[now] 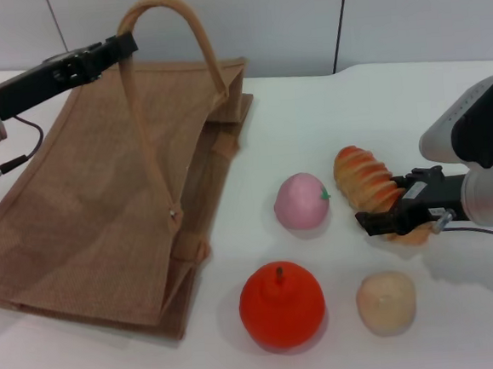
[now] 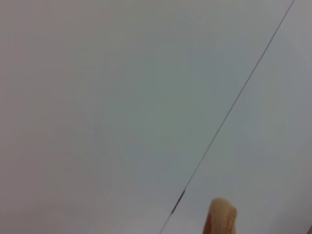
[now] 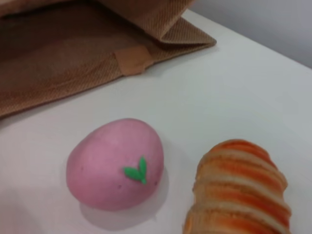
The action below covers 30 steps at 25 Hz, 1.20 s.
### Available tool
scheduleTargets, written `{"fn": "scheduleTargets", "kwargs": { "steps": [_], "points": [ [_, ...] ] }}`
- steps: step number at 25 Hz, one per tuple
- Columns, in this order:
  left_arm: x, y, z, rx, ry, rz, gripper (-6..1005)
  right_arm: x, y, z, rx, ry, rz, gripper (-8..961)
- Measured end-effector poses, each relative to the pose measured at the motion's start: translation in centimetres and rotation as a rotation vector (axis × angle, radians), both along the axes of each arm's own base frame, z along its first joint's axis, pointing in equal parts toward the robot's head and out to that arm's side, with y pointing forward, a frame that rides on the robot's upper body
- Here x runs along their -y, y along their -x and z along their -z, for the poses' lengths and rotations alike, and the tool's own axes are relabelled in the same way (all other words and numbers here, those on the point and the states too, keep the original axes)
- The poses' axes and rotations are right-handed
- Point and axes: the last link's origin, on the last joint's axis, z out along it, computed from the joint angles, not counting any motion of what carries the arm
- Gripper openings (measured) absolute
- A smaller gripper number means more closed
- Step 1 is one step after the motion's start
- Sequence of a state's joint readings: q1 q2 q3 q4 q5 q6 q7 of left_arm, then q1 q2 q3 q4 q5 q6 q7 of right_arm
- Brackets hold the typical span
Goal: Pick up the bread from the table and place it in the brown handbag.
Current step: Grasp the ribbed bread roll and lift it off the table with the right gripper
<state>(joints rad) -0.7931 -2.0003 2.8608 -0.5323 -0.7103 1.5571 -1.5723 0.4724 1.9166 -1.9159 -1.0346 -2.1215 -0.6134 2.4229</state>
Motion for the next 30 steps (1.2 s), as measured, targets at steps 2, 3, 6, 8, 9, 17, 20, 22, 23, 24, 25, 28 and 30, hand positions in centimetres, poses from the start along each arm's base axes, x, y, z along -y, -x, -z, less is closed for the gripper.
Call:
{"fn": "scheduleTargets", "kwargs": {
  "steps": [2,3,6,8,9,17,20,22,23,24,25,28,30],
  "points": [
    [-0.02,-0.02,0.00,0.000,0.000,0.001,121,-0.05,0.05,0.08,0.001,0.002,0.001,860],
    [-0.02,-0.02,0.00,0.000,0.000,0.001,121,-0.05,0.05,0.09,0.001,0.002,0.002,857],
    [-0.02,-0.02,0.00,0.000,0.000,0.001,121,-0.12,0.05,0.02,-0.001,-0.001,0.004,849],
    [-0.02,-0.03,0.00,0.000,0.000,0.001,121,-0.18,0.07,-0.04,-0.004,-0.004,0.005,844],
    [-0.01,-0.02,0.00,0.000,0.000,0.001,121,-0.20,0.07,-0.04,-0.004,-0.005,0.006,842],
    [0.09,0.12,-0.04,0.000,0.000,-0.002,121,-0.32,0.17,-0.20,-0.012,-0.012,0.008,771],
    [0.11,0.16,-0.05,0.000,0.000,-0.003,121,-0.30,0.21,-0.13,-0.012,-0.011,0.007,732],
    [0.11,0.17,-0.06,-0.001,0.000,-0.003,121,-0.31,0.18,-0.13,-0.011,-0.011,0.008,714],
    [0.11,0.17,-0.06,-0.001,0.000,-0.003,121,-0.32,0.18,-0.13,-0.010,-0.011,0.008,705],
    [0.12,0.18,-0.06,-0.001,0.000,-0.003,121,-0.32,0.18,-0.12,-0.010,-0.010,0.008,696],
    [0.12,0.17,-0.06,-0.002,0.000,-0.003,121,-0.31,0.20,-0.12,-0.010,-0.010,0.007,680],
    [0.12,0.18,-0.05,-0.002,0.001,-0.003,121,-0.28,0.22,-0.12,-0.010,-0.005,0.009,640],
    [0.12,0.18,-0.05,-0.002,0.001,-0.003,121,-0.33,0.15,-0.23,-0.011,-0.006,0.014,625]
  ]
}}
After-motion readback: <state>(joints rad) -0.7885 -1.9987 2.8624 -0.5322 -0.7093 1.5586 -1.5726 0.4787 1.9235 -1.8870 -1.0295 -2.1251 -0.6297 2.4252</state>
